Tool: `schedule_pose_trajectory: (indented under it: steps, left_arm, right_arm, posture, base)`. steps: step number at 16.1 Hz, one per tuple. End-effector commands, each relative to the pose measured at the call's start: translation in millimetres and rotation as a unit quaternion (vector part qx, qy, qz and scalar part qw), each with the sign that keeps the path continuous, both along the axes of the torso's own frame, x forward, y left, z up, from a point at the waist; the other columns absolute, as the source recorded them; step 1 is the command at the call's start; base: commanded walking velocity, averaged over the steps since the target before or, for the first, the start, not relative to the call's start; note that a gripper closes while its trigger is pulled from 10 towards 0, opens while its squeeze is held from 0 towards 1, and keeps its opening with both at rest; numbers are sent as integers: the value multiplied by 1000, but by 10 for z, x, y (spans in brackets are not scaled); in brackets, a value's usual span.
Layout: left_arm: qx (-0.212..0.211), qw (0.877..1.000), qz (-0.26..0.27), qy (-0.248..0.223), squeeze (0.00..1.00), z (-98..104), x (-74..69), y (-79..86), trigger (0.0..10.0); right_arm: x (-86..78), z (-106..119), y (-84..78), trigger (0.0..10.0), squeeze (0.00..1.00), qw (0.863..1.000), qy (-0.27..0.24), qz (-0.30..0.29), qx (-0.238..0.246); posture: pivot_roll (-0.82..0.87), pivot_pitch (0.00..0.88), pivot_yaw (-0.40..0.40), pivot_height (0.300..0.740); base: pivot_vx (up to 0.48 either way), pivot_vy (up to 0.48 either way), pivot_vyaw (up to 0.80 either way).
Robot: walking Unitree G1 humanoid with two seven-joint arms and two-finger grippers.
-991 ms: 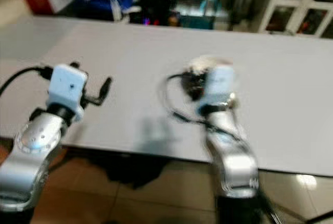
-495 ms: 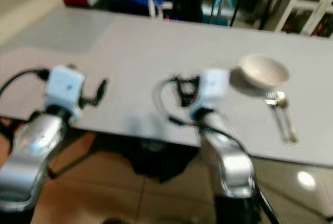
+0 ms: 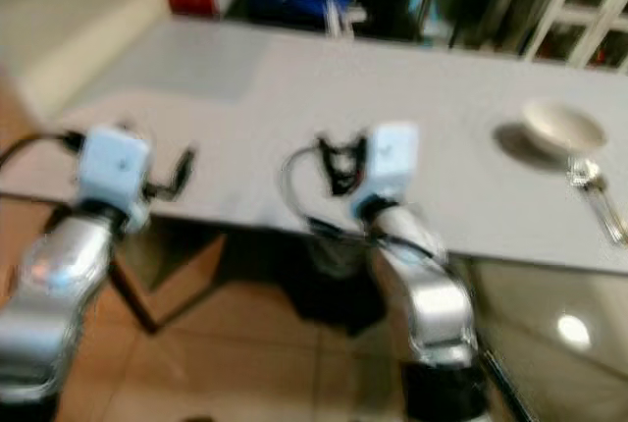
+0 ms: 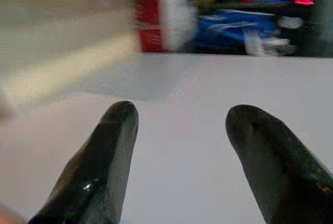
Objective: Setting the table
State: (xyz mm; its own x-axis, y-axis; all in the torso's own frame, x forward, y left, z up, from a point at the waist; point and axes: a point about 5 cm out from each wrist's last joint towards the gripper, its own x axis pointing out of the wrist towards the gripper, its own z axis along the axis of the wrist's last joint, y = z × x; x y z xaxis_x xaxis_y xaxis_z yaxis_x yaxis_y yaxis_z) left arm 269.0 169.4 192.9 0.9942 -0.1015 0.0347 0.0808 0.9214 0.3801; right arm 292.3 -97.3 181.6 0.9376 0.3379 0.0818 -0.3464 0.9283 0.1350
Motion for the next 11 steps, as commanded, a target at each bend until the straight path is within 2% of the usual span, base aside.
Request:
schedule_pose_trajectory:
  steps: [1,11]
  left_arm:
    - [-5,1000,-12,-9,0,43,10,-69,10000]
    - [-1,1000,-7,-16,0,68,39,-34,10000]
  right_arm:
    - [17,-5,-106,10000,0,1000,1,-18,-2]
    - [86,16,-87,10000,0,1000,-4,-18,2]
  posture:
    - [75,20,-18,740]
    - [80,10,-15,740]
  base:
    - [0,480,0]
    - [0,480,-800]
